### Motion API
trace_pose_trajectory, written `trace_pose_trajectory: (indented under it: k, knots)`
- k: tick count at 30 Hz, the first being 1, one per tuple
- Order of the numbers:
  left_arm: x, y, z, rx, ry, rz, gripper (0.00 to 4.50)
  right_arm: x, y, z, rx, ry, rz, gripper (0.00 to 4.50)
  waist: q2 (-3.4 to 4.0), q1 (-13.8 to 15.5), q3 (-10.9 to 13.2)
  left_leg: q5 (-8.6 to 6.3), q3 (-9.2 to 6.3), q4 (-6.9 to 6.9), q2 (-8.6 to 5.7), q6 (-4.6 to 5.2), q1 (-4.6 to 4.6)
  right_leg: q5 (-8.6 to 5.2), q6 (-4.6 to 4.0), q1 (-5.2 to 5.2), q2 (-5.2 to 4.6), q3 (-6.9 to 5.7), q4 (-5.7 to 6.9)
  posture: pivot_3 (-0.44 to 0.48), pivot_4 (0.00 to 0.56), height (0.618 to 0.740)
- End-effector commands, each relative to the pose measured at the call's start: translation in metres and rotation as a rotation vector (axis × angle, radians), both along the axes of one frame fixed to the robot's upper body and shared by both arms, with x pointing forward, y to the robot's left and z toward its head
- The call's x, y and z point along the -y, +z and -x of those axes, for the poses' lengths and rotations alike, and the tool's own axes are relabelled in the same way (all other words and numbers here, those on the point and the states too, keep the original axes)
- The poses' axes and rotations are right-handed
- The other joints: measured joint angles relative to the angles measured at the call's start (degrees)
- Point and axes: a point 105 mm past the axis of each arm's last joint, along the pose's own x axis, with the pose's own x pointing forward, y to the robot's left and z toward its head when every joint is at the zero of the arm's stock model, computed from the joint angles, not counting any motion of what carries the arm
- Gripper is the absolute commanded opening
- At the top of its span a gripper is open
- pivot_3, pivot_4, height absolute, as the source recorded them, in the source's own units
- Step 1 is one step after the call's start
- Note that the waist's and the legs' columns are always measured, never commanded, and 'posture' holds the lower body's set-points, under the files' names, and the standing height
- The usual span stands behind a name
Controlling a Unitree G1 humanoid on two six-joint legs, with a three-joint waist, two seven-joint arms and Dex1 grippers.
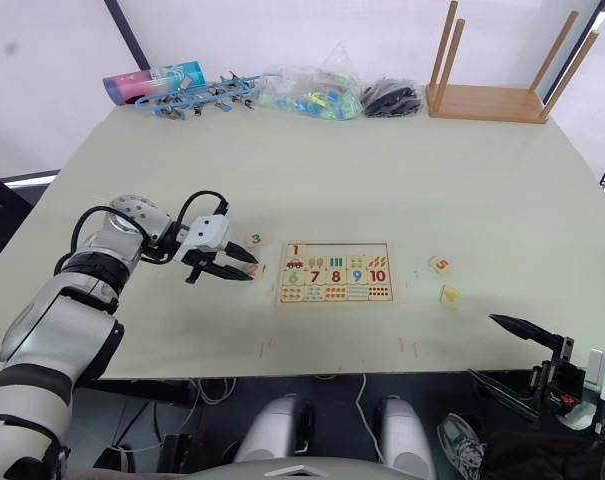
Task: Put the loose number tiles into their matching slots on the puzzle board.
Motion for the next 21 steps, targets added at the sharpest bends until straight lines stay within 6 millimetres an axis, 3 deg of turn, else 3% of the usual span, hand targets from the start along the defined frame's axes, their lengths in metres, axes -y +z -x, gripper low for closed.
trace_pose_trajectory:
  k: [1, 5, 15, 21]
  knots:
    - [-0.005, 0.000, 0.002, -0.026, -0.001, -0.021, 0.99, 0.001, 0.005, 0.000, 0.032, -0.006, -0.002, 4.50, 0.00, 0.00, 0.00, 0.00, 0.00, 0.00, 0.00, 0.00, 0.00, 0.00, 0.00, 0.00, 0.00, 0.00, 0.00, 0.000, 0.150, 0.740]
    - [-0.002, 0.008, -0.001, -0.008, 0.009, 0.019, 0.99, -0.001, 0.005, -0.002, 0.036, -0.002, -0.005, 4.50, 0.00, 0.00, 0.00, 0.00, 0.00, 0.00, 0.00, 0.00, 0.00, 0.00, 0.00, 0.00, 0.00, 0.00, 0.00, 0.000, 0.150, 0.740]
    - [0.009, 0.051, -0.003, 0.049, -0.002, 0.150, 0.99, -0.003, 0.006, -0.006, 0.057, -0.014, -0.012, 4.50, -0.07, -0.01, 0.05, 0.00, -0.03, -0.02, -0.01, 0.00, -0.10, 0.00, -0.03, -0.03, 0.00, 0.00, -0.03, 0.000, 0.150, 0.740]
    - [0.027, 0.069, -0.001, 0.045, -0.037, 0.207, 0.99, -0.006, 0.006, -0.007, 0.062, -0.029, -0.019, 4.50, -0.06, 0.04, 0.06, 0.00, -0.03, 0.00, -0.05, 0.01, -0.09, -0.01, -0.01, -0.01, 0.00, 0.01, -0.03, 0.000, 0.150, 0.740]
